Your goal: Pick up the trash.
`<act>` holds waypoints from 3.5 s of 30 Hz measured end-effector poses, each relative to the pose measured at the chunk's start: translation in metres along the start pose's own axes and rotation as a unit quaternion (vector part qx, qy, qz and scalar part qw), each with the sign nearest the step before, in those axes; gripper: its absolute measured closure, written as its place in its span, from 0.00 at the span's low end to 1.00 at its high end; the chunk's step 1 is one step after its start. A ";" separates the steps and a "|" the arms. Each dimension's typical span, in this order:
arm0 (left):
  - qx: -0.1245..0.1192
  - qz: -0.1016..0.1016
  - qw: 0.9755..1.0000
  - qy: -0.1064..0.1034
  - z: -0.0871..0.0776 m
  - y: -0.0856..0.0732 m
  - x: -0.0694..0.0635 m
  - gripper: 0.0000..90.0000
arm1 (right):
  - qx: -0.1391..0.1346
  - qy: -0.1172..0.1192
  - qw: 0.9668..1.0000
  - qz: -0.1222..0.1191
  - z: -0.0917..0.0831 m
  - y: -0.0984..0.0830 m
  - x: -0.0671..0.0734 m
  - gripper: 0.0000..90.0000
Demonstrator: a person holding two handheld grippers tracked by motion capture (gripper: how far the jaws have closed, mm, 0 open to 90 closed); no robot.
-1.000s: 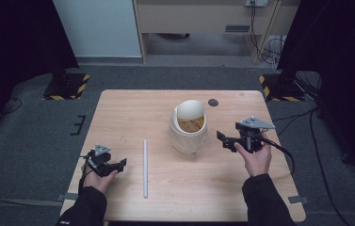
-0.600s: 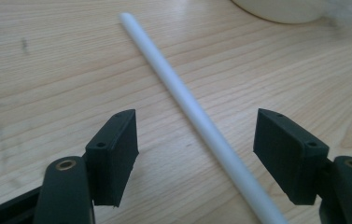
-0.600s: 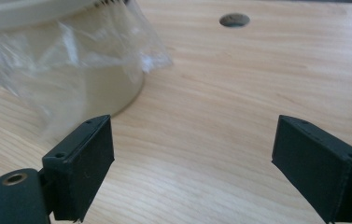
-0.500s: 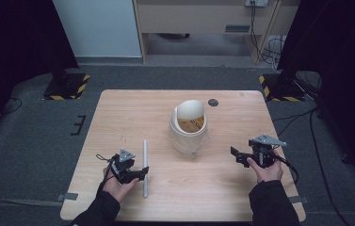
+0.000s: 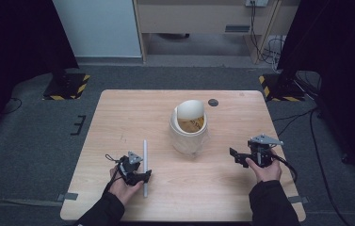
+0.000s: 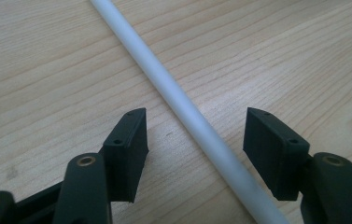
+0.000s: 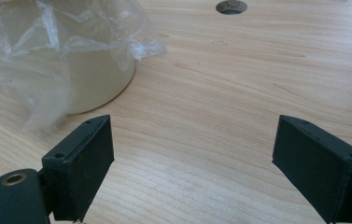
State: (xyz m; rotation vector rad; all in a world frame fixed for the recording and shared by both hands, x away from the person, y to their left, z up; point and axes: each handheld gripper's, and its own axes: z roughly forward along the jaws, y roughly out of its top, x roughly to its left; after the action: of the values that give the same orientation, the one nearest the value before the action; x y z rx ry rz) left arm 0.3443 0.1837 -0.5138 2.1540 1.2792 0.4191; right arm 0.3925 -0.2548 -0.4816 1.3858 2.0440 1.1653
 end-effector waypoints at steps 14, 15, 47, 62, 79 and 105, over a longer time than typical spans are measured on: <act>0.025 0.006 1.000 0.008 -0.002 -0.001 0.008 0.69 | -0.001 0.003 1.000 -0.005 -0.001 0.000 0.001 0.16; 0.026 0.003 1.000 0.008 -0.002 -0.001 0.009 0.71 | 0.000 0.003 1.000 -0.005 -0.001 0.000 0.001 0.16; -0.054 -0.038 0.998 0.006 -0.035 0.011 0.028 0.88 | -0.003 0.010 1.000 -0.008 -0.002 0.001 0.002 0.16; -0.163 -0.046 0.985 0.011 -0.071 0.019 0.037 0.88 | -0.020 0.022 1.000 -0.007 -0.005 0.006 0.004 0.17; -0.273 -0.003 0.962 -0.017 -0.103 0.034 0.008 0.88 | -0.076 0.056 0.995 -0.016 -0.018 0.024 0.016 0.17; -0.319 0.062 0.942 -0.080 -0.103 0.056 -0.043 0.88 | -0.157 0.129 0.979 -0.035 -0.046 0.060 0.042 0.20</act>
State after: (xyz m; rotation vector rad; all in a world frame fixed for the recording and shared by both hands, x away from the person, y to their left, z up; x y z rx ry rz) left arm 0.3061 0.1597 -0.3967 1.6717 0.7738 0.6003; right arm 0.3751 -0.2261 -0.4017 1.0476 1.9466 1.6246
